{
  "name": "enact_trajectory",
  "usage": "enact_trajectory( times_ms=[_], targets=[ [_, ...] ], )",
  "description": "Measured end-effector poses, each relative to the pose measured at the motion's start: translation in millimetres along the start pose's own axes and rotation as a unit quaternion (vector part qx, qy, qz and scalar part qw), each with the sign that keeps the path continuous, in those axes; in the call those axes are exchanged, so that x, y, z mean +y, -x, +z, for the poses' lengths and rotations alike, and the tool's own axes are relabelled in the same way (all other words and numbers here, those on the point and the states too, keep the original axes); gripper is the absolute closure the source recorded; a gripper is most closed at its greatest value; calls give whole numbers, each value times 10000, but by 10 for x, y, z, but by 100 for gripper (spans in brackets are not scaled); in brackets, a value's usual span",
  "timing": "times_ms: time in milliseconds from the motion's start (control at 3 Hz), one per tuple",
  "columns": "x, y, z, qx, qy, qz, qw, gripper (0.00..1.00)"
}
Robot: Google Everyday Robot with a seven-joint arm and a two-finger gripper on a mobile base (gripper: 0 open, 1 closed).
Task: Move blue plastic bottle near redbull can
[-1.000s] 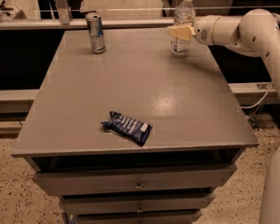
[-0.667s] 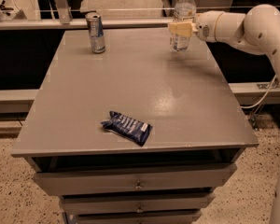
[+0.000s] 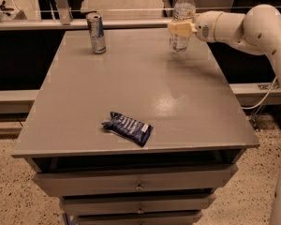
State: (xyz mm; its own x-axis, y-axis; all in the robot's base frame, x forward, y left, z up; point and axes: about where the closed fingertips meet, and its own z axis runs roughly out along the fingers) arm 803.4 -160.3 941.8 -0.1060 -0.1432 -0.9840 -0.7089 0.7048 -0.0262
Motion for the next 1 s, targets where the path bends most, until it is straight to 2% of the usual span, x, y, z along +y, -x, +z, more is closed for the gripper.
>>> enact_trajectory(
  times_ms=[333,667,1000],
  targets=[
    [253,-2,171,-27,300,31,9995,100],
    [826,93,548,-124,905,-201,9956,100],
    [1288,147,943,-211,1306,-510,9899,100]
  ],
)
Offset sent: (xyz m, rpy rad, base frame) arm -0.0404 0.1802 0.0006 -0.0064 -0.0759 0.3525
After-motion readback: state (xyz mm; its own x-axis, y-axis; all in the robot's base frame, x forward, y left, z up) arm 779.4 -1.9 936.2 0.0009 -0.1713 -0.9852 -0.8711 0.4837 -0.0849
